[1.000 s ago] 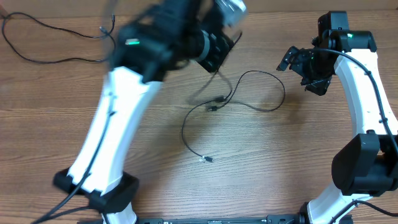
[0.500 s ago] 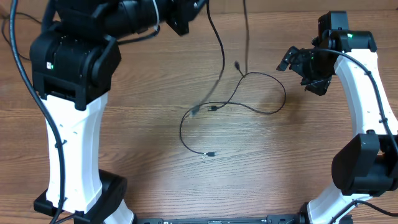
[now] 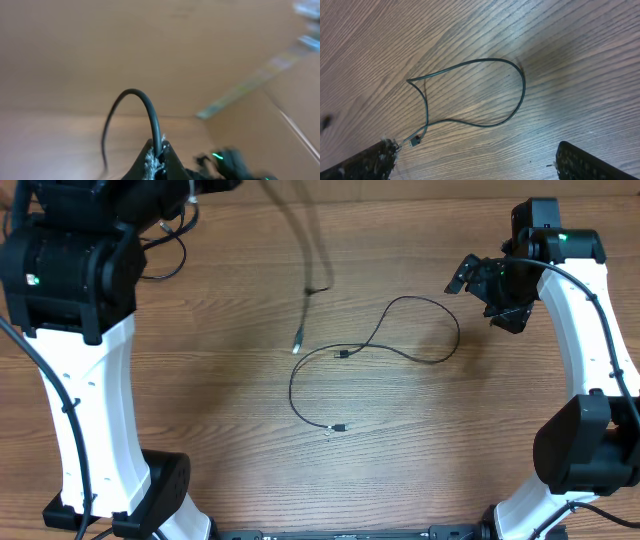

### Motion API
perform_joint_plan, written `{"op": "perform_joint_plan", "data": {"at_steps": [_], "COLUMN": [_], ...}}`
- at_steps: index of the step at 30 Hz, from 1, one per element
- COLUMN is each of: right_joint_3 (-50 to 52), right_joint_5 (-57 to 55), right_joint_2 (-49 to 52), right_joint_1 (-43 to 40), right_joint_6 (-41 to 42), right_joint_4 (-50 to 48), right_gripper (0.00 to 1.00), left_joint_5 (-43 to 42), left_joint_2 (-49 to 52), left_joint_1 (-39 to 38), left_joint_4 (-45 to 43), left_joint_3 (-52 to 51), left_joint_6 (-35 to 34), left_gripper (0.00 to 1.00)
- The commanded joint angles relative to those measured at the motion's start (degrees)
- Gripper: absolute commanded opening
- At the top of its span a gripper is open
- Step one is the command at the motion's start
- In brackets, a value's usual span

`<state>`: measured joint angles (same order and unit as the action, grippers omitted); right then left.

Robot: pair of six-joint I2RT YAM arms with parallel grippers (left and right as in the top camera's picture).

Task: Untangle cables

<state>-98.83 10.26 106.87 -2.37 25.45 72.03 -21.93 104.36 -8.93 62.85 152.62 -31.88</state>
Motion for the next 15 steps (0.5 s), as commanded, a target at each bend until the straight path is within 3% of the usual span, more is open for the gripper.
{"op": "perform_joint_plan", "data": {"at_steps": [1,3,6,15], "right_joint_3": [0.2,0.2,0.2,0.2], "right_joint_5": [-0.2,-0.2,-0.2,-0.2], "right_joint_2": [-1.3,-1.3,-1.3,-1.3], "right_joint_1": [-0.1,-0.1,-0.1,-0.1], "right_joint_6": [0.0,0.0,0.0,0.0], "right_joint_4": [-0.2,-0.2,-0.2,-0.2], "right_gripper": [1.00,1.00,1.00,1.00], "left_joint_5": [20.9,27.0,32.3,32.4], "left_joint_2": [-0.5,-0.5,-0.3,3.0], "left_joint_1": [2.4,3.8,6.5,17.4], "left_joint_4": [6.7,10.8,14.3,18.4], "left_joint_3": [0.4,0.4,0.4,0.2], "left_joint_6": [-14.4,-19.7,-21.5,-25.4], "left_gripper": [0.04,0.04,0.04,0.04]}}
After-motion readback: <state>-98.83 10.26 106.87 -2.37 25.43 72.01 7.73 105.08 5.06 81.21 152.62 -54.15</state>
